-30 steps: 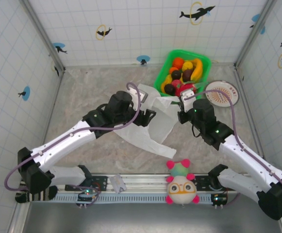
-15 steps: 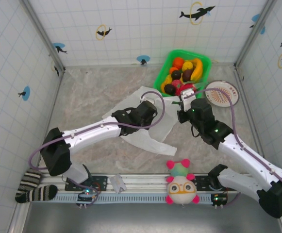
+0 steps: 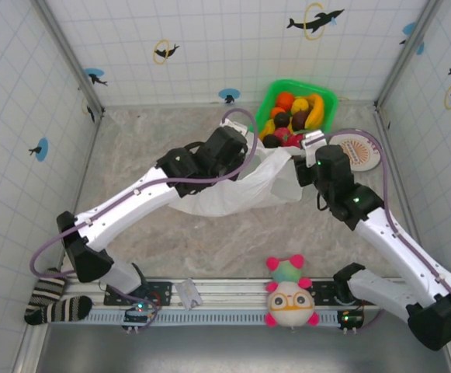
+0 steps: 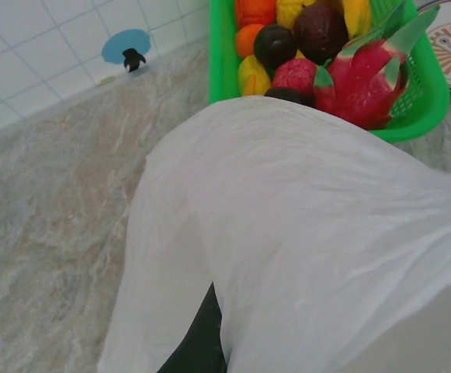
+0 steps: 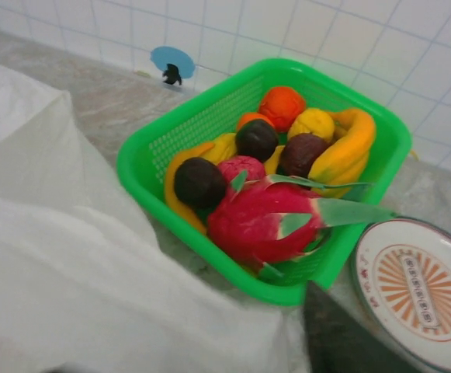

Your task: Place the fake fruits into the plastic bag and tie a complex knot

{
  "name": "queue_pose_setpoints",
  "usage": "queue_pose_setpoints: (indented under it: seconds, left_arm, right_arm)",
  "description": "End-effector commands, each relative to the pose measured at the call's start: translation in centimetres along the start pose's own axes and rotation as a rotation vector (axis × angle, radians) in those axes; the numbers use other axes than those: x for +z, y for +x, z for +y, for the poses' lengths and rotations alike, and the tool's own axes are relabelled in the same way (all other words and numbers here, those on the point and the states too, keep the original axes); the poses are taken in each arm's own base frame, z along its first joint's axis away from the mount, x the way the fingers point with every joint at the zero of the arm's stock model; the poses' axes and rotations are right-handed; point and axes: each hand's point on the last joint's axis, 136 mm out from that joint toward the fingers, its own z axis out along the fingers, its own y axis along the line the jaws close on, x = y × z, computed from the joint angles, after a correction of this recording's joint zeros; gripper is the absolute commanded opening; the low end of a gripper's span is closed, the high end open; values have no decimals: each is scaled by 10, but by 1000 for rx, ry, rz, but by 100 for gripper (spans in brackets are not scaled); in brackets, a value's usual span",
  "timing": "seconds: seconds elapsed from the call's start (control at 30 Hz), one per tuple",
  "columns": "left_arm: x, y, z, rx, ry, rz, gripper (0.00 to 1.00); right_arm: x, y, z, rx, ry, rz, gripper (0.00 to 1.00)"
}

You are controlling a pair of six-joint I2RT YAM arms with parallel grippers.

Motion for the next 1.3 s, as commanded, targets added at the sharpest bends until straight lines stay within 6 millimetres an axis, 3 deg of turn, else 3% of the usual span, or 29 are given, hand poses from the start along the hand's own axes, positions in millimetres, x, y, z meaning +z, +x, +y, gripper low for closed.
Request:
queue_pose_setpoints:
  seconds: [0.0, 0.13, 0.3, 0.4, 0.63, 1.03, 1.27]
  left_arm:
    - [16, 26, -8, 45, 48, 153, 0]
    - [23, 24, -10, 28, 68, 174, 0]
    - [24, 15, -12, -4, 128, 159, 0]
    - [25, 14, -16, -8, 156, 159, 0]
    - [28, 21, -17, 1, 161, 188, 0]
    - [30, 20, -18, -2, 174, 197, 0]
    - [28, 20, -21, -13, 202, 186, 0]
  right_arm:
    - [-29, -10, 24, -25, -180, -94, 99]
    - [-48, 13, 28, -53, -228, -120, 100]
    - [-48, 52, 43, -27, -290, -163, 100]
    - [-45, 43, 47, 1, -276, -274, 100]
    - [-17, 67, 69, -80, -290, -290, 100]
    - [-7, 88, 98, -102, -347, -367, 100]
    - [1, 95, 96, -87, -309, -358, 100]
